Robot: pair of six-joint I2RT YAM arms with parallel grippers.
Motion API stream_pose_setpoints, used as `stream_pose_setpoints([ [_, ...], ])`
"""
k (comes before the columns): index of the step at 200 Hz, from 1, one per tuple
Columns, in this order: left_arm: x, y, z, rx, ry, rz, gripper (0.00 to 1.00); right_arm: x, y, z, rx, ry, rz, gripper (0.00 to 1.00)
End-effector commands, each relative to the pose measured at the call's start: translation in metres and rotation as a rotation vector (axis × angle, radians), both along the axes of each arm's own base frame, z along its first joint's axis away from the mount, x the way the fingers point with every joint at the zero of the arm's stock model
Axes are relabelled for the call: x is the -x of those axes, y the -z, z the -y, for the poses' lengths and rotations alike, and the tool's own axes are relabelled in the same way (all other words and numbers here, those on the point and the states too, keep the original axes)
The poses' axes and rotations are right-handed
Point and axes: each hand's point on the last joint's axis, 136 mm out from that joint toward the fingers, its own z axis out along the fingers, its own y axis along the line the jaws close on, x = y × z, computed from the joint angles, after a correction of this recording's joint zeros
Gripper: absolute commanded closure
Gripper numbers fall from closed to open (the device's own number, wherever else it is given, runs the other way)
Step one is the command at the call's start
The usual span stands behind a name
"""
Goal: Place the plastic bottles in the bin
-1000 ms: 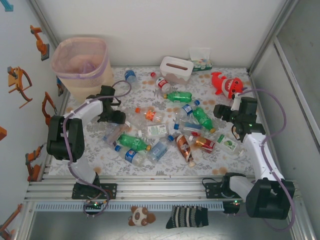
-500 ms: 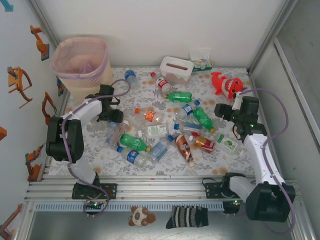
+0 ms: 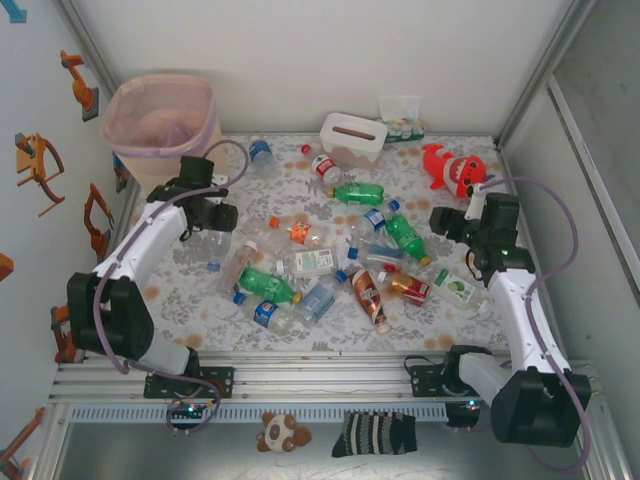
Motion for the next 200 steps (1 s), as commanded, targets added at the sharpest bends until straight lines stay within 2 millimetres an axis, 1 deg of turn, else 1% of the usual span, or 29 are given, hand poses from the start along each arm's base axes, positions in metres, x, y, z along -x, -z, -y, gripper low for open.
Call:
stream_pose_setpoints([
  [1,0.004,-0.041,-0.004,0.01,0.007,0.084,0.49,-0.002,-0.022,0.0,0.008,0.003,0.046,0.22],
  [28,0.006,-0.082,-0.002,0.05,0.011,0.192,0.49,-0.003,-0.027,-0.001,0.003,0.003,0.057,0.22],
  [60,0.008,-0.138,-0.004,0.1,0.003,0.338,0.5,-0.004,-0.032,-0.001,0.0,0.003,0.068,0.22],
  [99,0.007,-0.208,-0.012,0.16,0.0,0.523,0.49,-0.007,-0.039,-0.001,-0.001,0.002,0.085,0.22],
  [121,0.002,-0.248,-0.021,0.163,-0.01,0.638,0.49,-0.008,-0.042,-0.001,-0.001,-0.001,0.091,0.22],
  [146,-0.013,-0.28,-0.031,0.146,-0.024,0.73,0.5,-0.009,-0.044,-0.001,0.002,-0.002,0.094,0.22],
  [176,-0.041,-0.304,-0.038,0.104,-0.04,0.798,0.52,-0.007,-0.045,-0.001,0.008,-0.001,0.094,0.22],
  [200,-0.062,-0.327,-0.041,0.088,-0.053,0.881,0.54,-0.004,-0.048,0.001,0.018,0.005,0.1,0.22],
])
